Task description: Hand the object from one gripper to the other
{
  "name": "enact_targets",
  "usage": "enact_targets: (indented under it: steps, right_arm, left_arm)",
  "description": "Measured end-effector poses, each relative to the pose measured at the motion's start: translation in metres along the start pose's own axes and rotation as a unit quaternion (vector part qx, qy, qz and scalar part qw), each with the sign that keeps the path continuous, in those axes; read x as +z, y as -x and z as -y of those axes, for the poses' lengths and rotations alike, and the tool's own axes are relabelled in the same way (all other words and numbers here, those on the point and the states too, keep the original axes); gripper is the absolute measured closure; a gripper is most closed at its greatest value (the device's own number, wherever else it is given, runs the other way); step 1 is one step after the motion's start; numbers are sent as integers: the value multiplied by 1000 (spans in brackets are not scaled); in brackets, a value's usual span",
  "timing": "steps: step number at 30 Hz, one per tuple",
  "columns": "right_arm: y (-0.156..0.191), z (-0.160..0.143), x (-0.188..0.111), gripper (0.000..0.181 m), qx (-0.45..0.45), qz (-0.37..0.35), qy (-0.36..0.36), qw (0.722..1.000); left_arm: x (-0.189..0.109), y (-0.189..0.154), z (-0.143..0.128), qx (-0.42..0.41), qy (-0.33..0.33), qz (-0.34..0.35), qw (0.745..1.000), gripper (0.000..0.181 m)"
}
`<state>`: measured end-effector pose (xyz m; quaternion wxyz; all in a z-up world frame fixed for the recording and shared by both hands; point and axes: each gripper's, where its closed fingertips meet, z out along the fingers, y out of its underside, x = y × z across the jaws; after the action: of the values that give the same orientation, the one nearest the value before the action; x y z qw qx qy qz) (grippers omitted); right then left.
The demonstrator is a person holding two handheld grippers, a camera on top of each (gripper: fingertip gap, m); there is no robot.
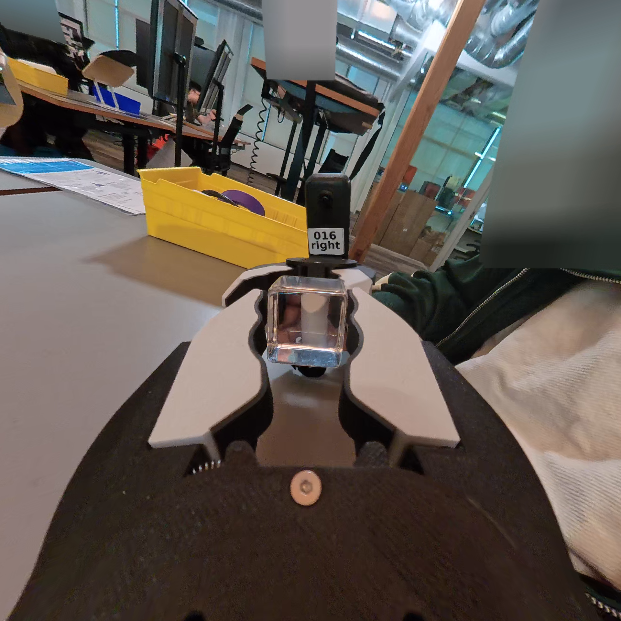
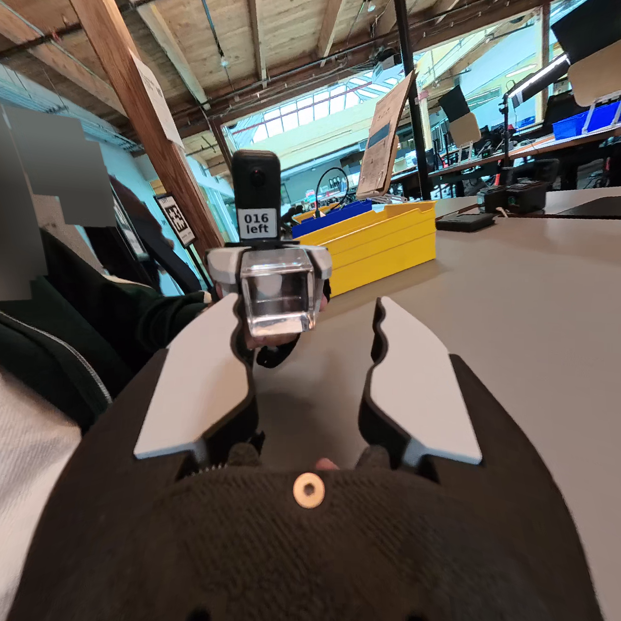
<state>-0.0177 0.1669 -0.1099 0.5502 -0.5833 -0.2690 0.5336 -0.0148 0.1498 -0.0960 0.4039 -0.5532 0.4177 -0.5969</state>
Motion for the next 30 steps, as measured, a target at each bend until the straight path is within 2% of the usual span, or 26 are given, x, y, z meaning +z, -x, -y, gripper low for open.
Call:
enact_targets:
  steps: [4,12,17,20,25,26,27,30]
  right_arm:
    - [4,-2,1,112,30,22,1,999]
    - [19,-10,7,137,-15,45,29,998]
    - [20,-10,6,138,-24,45,41,998]
    - [14,-6,1,138,-43,28,41,998]
    - [2,6,-11,138,-77,0,37,996]
    - [4,10,-13,153,-81,7,30,996]
    - [2,15,-17,181,-82,1,19,996]
    - [2,28,-24,181,-52,16,-15,998]
  left_arm:
    - [1,-1,-1,5,-1,0,1000,136]
    - [5,-3,-5,15,-1,2,1000,136]
    - [6,-6,-4,16,-9,-8,1000,136]
    - [4,-3,2,4,-29,-6,1000,116]
    - [0,7,0,-23,-36,1,999,107]
    - [0,8,-1,-28,-36,0,999,108]
    - [1,8,-2,-33,-34,-4,999,108]
    - [4,7,-13,-51,-8,-15,999,110]
